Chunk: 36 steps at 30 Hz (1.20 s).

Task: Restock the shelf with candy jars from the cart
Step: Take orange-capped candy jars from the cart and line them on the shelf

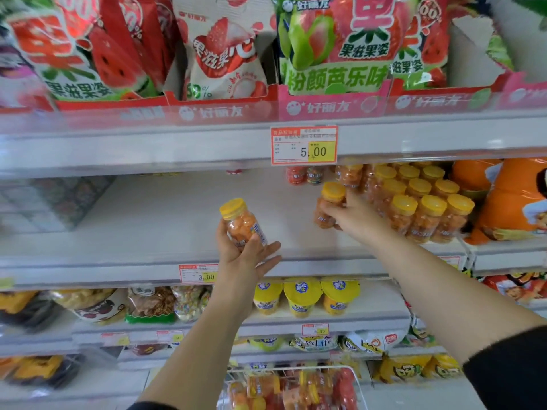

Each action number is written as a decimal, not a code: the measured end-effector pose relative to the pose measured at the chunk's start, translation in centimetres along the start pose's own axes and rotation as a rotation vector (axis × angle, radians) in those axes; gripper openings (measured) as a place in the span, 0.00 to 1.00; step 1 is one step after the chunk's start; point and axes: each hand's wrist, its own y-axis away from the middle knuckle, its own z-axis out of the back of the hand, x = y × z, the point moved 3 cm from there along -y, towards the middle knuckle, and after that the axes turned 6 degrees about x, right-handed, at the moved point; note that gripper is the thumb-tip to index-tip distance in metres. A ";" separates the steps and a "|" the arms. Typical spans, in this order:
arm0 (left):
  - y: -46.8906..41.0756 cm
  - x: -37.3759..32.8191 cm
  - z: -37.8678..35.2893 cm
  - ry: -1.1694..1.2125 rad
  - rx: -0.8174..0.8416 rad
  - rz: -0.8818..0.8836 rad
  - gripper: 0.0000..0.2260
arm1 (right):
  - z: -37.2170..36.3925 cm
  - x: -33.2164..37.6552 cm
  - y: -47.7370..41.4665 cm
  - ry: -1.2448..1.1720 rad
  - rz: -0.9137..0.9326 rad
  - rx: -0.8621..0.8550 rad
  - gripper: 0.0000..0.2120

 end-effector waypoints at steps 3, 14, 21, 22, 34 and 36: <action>0.2 -0.1 0.5 -0.019 -0.008 -0.019 0.26 | 0.5 -2.1 -2.5 0.131 -0.068 -0.111 0.07; 0.7 0.1 -0.1 -0.080 0.035 -0.039 0.25 | 0.3 -1.8 3.0 0.341 0.115 -0.347 0.20; 0.8 0.5 -0.9 -0.078 0.029 -0.047 0.24 | -4.3 -2.4 3.7 0.781 0.028 -0.085 0.21; 0.8 0.4 -0.9 -0.072 0.016 -0.053 0.24 | -4.2 -2.6 2.8 0.802 -0.024 -0.062 0.22; 1.6 -0.3 -1.4 -0.105 0.004 -0.056 0.23 | -0.1 -2.9 -1.3 0.801 -0.171 -0.073 0.23; 1.7 -0.5 -1.6 -0.116 0.003 -0.053 0.24 | 0.2 -2.8 -1.4 0.778 -0.168 -0.088 0.22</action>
